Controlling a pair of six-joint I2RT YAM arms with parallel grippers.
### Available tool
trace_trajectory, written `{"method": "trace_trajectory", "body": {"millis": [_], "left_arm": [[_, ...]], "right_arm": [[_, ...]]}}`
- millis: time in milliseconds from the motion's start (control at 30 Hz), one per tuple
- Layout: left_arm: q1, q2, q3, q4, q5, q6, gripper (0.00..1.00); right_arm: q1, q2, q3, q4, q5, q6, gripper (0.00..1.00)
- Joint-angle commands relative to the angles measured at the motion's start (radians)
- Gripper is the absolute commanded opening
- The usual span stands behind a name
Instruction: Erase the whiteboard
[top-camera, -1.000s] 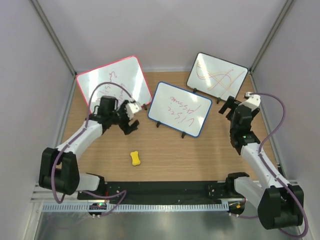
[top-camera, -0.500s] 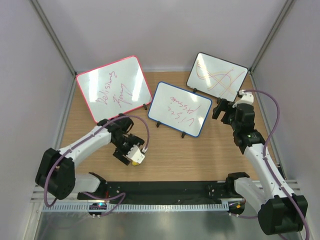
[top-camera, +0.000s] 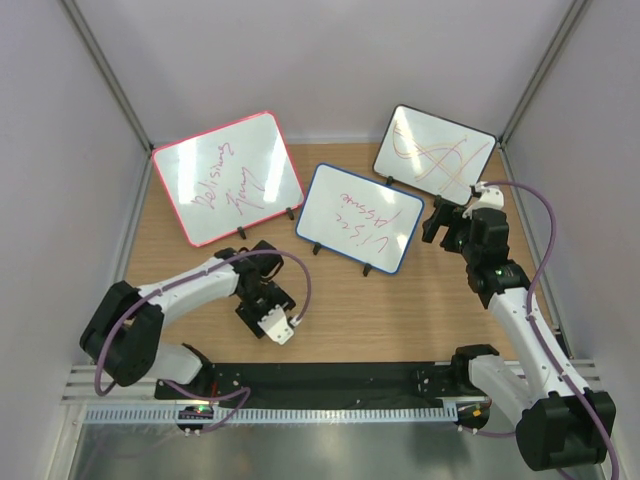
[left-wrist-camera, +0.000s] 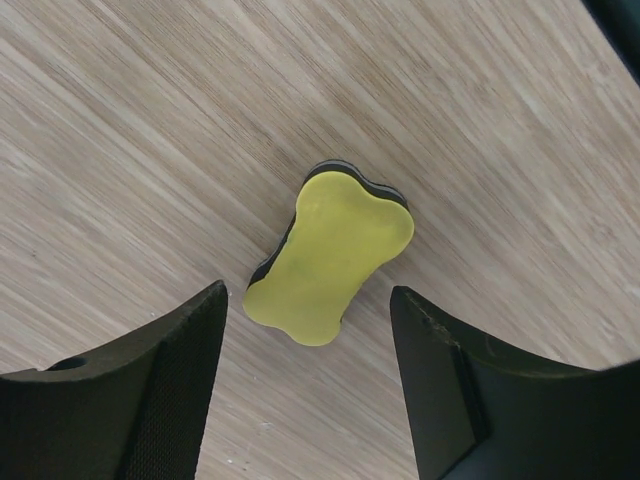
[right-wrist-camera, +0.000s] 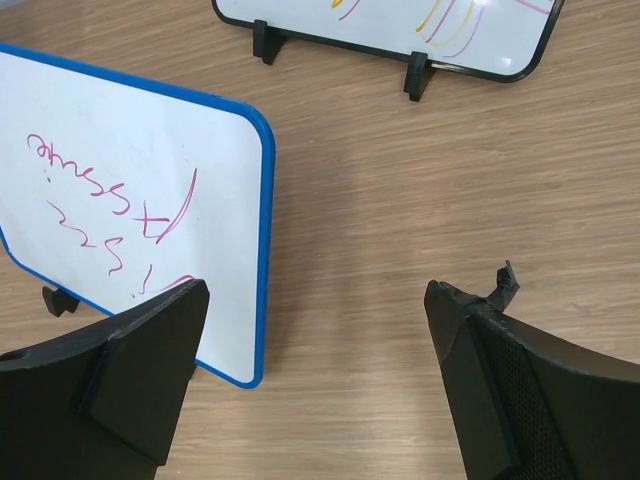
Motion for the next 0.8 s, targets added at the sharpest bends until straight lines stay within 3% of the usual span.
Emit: {"method": "trace_trajectory", "body": {"millis": [0,233,433,533,767], "left_arm": [[-0.015,0.019,0.000,0.043,-0.036,0.030,0.67],[-0.061,0.038,-0.036,0.056,-0.054,0.031,0.64],[-0.080,0.038,-0.040,0.060,-0.054,0.001,0.51],[-0.086,0.035,-0.043,0.058,-0.056,-0.016,0.40],[-0.095,0.024,-0.049,0.053,-0.054,-0.071,0.35]], "right_arm": [[0.000,-0.008,0.002,0.008,-0.019,-0.010,1.00],[0.000,-0.006,-0.003,0.008,-0.017,-0.013,1.00],[0.000,0.001,-0.006,0.008,-0.057,-0.011,1.00],[0.000,0.005,-0.006,0.002,-0.080,-0.007,1.00],[0.002,0.014,0.002,-0.024,-0.123,0.004,1.00]]}}
